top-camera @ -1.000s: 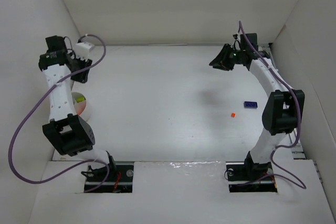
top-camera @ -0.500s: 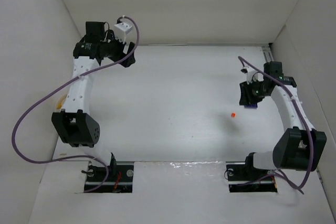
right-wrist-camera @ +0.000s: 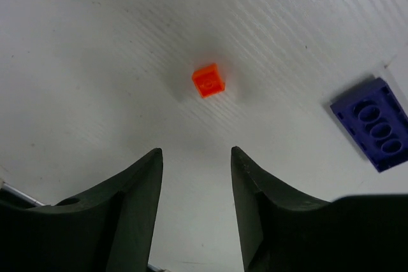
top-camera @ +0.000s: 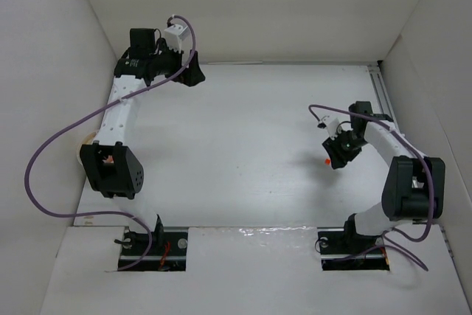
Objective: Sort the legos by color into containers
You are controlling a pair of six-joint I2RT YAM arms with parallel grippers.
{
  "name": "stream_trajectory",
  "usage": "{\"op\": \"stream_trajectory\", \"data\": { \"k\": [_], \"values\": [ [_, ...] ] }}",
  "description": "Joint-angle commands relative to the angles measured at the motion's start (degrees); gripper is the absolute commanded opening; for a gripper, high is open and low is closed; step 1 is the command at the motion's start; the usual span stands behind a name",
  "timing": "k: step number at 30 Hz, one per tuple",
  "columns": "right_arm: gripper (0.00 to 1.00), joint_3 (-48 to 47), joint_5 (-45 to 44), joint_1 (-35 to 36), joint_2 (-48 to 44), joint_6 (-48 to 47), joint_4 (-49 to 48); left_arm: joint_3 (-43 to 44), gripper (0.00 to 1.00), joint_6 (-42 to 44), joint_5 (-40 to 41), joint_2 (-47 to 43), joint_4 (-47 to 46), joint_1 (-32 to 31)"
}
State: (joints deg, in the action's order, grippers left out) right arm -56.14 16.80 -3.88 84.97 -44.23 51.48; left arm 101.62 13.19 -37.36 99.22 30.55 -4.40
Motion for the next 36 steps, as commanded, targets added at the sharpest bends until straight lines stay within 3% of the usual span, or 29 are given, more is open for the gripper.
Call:
{"op": "stream_trajectory", "data": {
  "k": [1, 8, 13, 22, 36],
  "values": [
    [0.53, -0.64, -1.32, 2.47, 1.77, -3.32, -4.72, -1.25, 1.00, -2.47, -0.78, -2.80, -3.30, -0.08],
    [0.61, -1.25, -3.87, 5.90, 5.37, -5.95, -7.71, -2.31, 1.00, -3.17, -0.26, -2.80, -3.30, -0.08],
    [0.61, -2.48, -4.49, 7.57, 7.66, -9.11, -7.71, -1.69, 1.00, -3.17, 0.27, -2.80, -3.30, -0.08],
    [0.55, -5.64, -5.72, 9.24, 11.88, -10.26, -8.33, -1.69, 1.00, -2.64, 1.33, -2.28, -3.30, -0.08],
    [0.45, -3.19, -7.39, 10.30, 11.89, -11.32, -7.28, -2.22, 1.00, -2.56, 4.14, -3.33, -2.77, -0.08]
  ]
}}
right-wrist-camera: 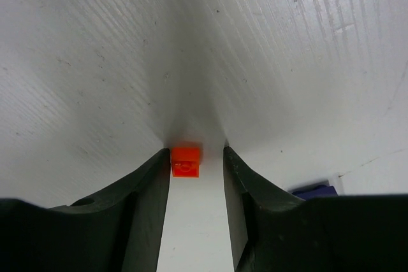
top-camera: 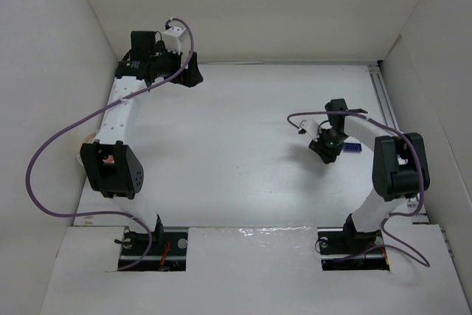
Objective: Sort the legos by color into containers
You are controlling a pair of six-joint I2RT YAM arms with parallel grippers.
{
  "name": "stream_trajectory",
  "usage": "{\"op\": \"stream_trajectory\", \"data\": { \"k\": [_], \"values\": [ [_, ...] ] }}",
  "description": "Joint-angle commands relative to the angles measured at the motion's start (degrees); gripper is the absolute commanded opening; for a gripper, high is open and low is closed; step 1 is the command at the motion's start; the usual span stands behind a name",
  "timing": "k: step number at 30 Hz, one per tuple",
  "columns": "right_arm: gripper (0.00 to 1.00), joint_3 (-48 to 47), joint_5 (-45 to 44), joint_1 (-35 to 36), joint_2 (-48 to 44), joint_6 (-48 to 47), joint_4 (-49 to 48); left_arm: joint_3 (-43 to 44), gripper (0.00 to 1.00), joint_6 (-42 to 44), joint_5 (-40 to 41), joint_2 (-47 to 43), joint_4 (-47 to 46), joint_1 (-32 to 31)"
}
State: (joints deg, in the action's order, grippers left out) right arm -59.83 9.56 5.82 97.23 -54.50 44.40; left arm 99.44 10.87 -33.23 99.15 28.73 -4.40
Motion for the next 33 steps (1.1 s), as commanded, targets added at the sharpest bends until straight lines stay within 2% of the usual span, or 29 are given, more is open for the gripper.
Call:
{"op": "stream_trajectory", "data": {
  "k": [1, 8, 14, 16, 18, 21, 23, 24, 26, 27, 28, 30, 32, 33],
  "values": [
    [0.44, 0.51, -0.16, 0.59, -0.38, -1.05, -0.19, -0.03, 1.00, -0.24, 0.01, -3.27, -1.65, 0.44],
    [0.44, 1.56, -0.69, 0.59, -1.51, -1.05, 0.33, 0.58, 1.00, -2.52, 1.94, -2.65, -1.13, 0.45],
    [0.31, 2.70, -0.69, 0.59, -2.05, -0.52, 0.33, 1.11, 1.00, -1.47, 1.94, -2.65, -0.61, 0.45],
    [0.30, 2.70, -0.69, 0.59, -2.05, -0.52, 0.33, 1.11, 1.00, -1.47, 1.94, -2.65, -0.61, 0.45],
    [0.22, 2.70, -0.69, 1.11, -2.05, 0.09, 0.33, 1.11, 1.00, -1.47, 1.94, -2.65, -0.61, 0.45],
    [0.17, -0.80, 2.12, 1.73, -2.05, 2.81, 2.52, -0.73, 1.00, -1.47, 0.02, -2.65, -0.61, 0.45],
    [0.15, -7.27, 7.47, 2.34, -1.52, 6.23, 4.37, -4.50, 1.00, -0.68, -5.94, -4.23, -0.61, 0.98],
    [0.13, -10.27, 9.75, 2.35, -0.04, 10.42, 5.59, -7.13, 1.00, -0.68, -8.58, -6.67, -5.22, 2.63],
    [0.13, -17.04, 16.41, 4.18, 2.07, 15.89, 8.94, -16.79, 1.00, -5.49, -14.38, -10.02, -12.26, 3.87],
    [0.13, -24.64, 18.54, 4.72, 4.87, 21.40, 10.08, -19.17, 1.00, -7.77, -16.40, -12.12, -15.43, 4.40],
    [0.13, -28.72, 20.65, 4.72, 6.38, 24.06, 12.44, -20.76, 1.00, -10.06, -19.47, -12.14, -19.29, 5.01],
    [0.12, -39.50, 28.47, 5.25, 9.02, 29.95, 13.78, -20.78, 1.00, -15.52, -23.08, -10.57, -19.33, 5.02],
    [0.11, -44.47, 33.39, 5.25, 11.40, 36.64, 14.31, -23.13, 1.00, -20.69, -26.25, -8.98, -24.13, 5.02],
    [0.11, -46.06, 37.24, 6.03, 11.40, 38.57, 13.09, -24.72, 1.00, -26.63, -26.96, -9.50, -26.94, 5.02]
  ]
}}
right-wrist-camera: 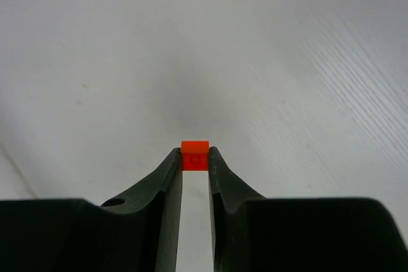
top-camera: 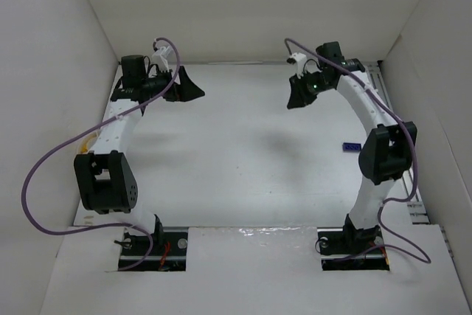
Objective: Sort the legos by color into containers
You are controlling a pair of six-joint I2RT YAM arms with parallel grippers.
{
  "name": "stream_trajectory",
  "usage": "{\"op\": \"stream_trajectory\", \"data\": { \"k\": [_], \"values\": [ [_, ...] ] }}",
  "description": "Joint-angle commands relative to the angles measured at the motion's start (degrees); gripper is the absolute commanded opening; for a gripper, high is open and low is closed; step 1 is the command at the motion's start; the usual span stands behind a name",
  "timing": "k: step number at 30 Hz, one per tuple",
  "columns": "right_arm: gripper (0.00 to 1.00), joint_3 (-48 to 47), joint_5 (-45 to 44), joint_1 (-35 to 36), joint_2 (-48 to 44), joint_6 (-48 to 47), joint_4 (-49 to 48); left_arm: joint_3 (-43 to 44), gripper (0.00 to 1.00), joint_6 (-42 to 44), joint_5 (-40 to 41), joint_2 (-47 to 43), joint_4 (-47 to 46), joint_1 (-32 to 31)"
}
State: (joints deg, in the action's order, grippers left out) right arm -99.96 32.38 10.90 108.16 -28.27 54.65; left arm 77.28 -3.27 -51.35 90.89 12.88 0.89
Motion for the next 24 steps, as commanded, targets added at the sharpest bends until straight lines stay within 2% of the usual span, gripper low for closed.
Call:
{"op": "stream_trajectory", "data": {
  "k": [1, 3, 4, 5, 9, 12, 13, 16, 21, 24],
  "values": [
    [0.11, -6.90, 16.03, 0.97, -0.05, 15.67, 1.44, -3.70, 1.00, -15.42, -8.85, -1.24, -13.74, -0.27],
    [0.09, -6.22, 18.93, 3.42, -1.63, 18.94, -6.11, -6.07, 0.98, -21.57, -12.08, -0.63, -20.68, -0.27],
    [0.09, -4.03, 18.95, 4.21, -2.68, 20.35, -9.10, -6.69, 0.92, -28.39, -12.97, 0.07, -23.06, -0.27],
    [0.09, -2.62, 18.95, 5.09, -4.78, 22.80, -12.26, -7.31, 0.89, -31.59, -13.77, 0.60, -25.69, -0.27],
    [0.08, 3.36, 20.08, 8.87, -8.75, 27.82, -29.03, -7.31, 0.78, -39.44, -15.09, 3.23, -34.39, -1.76],
    [0.07, 8.37, 20.70, 11.25, -10.77, 30.98, -37.05, -7.31, 0.77, -43.04, -17.72, 4.81, -41.15, -3.08],
    [0.07, 10.03, 20.70, 11.77, -11.39, 31.00, -42.73, -7.84, 0.77, -46.18, -17.73, 4.82, -42.66, -3.08],
    [0.06, 16.45, 16.94, 14.41, -13.24, 31.52, -53.72, -9.24, 0.77, -51.82, -18.43, 6.23, -47.93, -3.08],
    [0.04, 20.06, 12.02, 16.26, -13.16, 32.23, -63.96, -8.73, 0.74, -56.22, -20.18, 7.54, -48.48, -3.08],
    [0.04, 21.73, 9.99, 17.31, -13.15, 32.23, -70.54, -8.11, 0.67, -57.72, -22.99, 8.59, -48.48, -4.31]
  ]
}}
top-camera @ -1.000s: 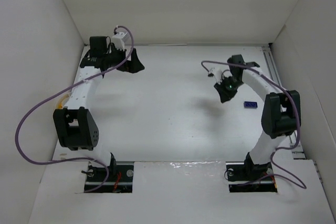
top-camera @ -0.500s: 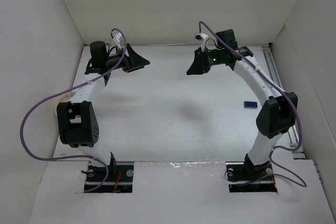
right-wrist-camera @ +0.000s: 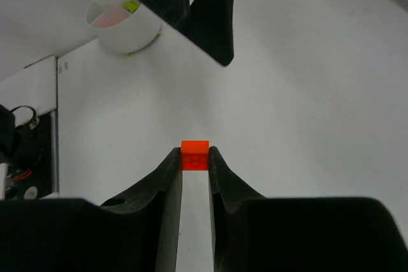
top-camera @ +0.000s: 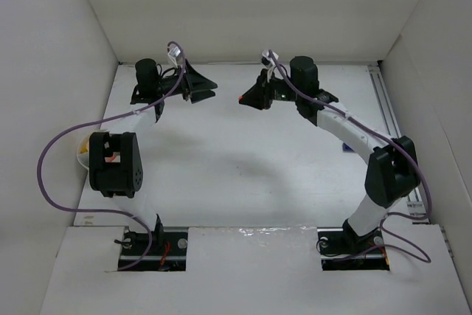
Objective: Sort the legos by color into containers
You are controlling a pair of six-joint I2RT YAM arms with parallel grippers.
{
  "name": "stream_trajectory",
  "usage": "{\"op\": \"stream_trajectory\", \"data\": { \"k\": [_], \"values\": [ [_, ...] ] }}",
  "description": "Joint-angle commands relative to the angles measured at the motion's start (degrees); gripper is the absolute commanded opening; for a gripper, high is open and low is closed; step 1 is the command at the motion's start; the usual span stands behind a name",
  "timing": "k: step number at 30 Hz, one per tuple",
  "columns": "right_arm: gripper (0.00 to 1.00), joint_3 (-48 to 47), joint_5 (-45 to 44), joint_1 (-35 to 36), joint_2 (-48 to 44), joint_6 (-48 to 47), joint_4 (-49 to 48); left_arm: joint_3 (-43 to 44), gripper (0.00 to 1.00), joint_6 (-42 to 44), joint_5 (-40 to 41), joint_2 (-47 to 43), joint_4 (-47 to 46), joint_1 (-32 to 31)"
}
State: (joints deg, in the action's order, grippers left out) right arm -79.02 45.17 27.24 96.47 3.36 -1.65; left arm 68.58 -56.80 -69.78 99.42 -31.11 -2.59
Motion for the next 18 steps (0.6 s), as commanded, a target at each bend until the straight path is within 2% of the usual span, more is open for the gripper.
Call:
{"op": "stream_trajectory", "data": {
  "k": [1, 7, 18],
  "values": [
    [0.04, 1.93, -3.33, 0.97, -1.46, 0.60, -15.91, 0.59, 0.62, -5.68, -5.36, 0.08, -4.48, -1.36],
    [0.04, 3.87, -4.65, 3.51, -1.98, 0.60, -23.74, 2.35, 0.58, -8.51, -12.73, 2.27, -6.06, -2.42],
    [0.04, 6.51, -2.28, 6.86, -2.51, -6.43, -24.28, 3.58, 0.57, -9.74, -19.43, 3.33, -6.06, -3.56]
  ]
}}
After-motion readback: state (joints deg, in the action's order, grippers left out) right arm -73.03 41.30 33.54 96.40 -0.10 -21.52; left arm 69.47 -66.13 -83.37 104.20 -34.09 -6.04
